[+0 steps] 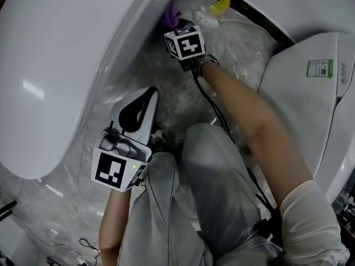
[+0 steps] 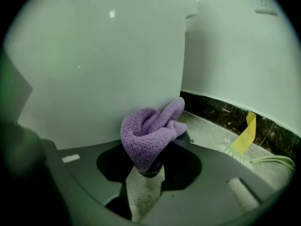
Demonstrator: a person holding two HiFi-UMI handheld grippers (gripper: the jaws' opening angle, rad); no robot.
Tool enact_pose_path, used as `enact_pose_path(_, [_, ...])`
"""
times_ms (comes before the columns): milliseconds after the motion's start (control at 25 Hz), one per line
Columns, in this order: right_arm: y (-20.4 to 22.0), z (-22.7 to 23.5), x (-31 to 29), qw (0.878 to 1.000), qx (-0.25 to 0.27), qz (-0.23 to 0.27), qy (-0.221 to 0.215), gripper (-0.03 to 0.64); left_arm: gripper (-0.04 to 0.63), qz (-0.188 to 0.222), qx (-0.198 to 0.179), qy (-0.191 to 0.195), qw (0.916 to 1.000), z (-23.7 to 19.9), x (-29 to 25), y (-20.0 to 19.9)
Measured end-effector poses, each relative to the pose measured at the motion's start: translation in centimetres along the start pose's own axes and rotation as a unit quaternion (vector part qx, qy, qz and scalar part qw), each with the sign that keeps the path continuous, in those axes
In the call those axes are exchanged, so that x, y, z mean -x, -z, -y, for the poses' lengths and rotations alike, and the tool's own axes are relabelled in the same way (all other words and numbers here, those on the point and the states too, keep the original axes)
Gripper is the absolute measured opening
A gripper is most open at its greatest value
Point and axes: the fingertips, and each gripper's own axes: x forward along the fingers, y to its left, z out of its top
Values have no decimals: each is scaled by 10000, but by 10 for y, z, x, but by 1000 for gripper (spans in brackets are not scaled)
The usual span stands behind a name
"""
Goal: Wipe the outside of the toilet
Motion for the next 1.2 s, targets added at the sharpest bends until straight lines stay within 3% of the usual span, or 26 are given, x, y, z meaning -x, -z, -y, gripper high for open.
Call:
enact_pose_path(480, [22, -106, 67, 9931, 618, 77, -989, 147, 5, 112, -298, -971, 9948, 26, 83, -5])
enact_pose_path(640, [36, -149, 88, 9871, 931, 88, -1300, 147, 5, 268, -121, -1568, 9872, 20, 138, -19])
enact_pose_path(840, [40, -200, 104, 9805, 1095, 10, -1631, 147, 6, 599, 130, -2313, 9710, 9, 198, -35])
enact_pose_path(1000, [43, -218, 118, 9794, 934, -179, -1779, 147, 5, 664, 159, -2571, 9640, 7, 228, -53])
enact_pose_path(1200, [55, -238, 123, 9740, 1181, -324, -1906, 147, 5, 649, 40, -2671, 9615, 12, 250, -72])
